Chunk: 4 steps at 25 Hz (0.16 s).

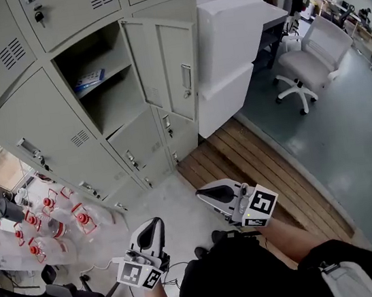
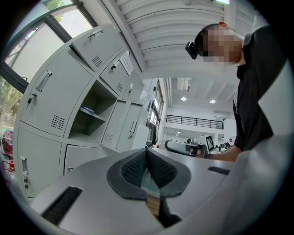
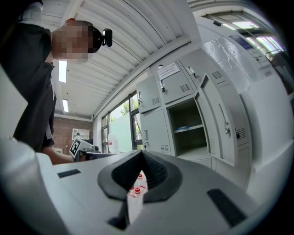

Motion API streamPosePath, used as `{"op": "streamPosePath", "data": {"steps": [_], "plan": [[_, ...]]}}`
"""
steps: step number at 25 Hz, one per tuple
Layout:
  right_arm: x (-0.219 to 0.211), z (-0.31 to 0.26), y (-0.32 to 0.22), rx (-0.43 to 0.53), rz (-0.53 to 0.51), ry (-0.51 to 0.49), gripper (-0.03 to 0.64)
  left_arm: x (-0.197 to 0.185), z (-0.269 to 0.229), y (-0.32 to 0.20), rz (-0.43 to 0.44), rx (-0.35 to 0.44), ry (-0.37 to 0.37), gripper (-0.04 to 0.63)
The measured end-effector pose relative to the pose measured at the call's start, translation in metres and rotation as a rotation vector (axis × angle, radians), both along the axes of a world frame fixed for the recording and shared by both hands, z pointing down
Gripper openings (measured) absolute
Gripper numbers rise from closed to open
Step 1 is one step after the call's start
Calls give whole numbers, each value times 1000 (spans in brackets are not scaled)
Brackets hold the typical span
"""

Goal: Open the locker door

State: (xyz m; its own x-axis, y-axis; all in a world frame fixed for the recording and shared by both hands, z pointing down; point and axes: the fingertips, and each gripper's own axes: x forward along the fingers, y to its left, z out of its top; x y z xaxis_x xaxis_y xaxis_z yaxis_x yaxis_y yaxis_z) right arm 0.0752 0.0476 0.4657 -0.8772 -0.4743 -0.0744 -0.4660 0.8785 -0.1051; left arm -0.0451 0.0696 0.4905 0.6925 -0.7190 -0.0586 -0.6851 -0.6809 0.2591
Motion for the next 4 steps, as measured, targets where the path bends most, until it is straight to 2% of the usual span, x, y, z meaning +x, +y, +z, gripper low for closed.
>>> {"op": "streamPosePath", "data": {"steps": [4], "plan": [[-3, -1, -1, -3, 0, -2, 11, -4, -2, -1, 1, 0, 1, 15]]}}
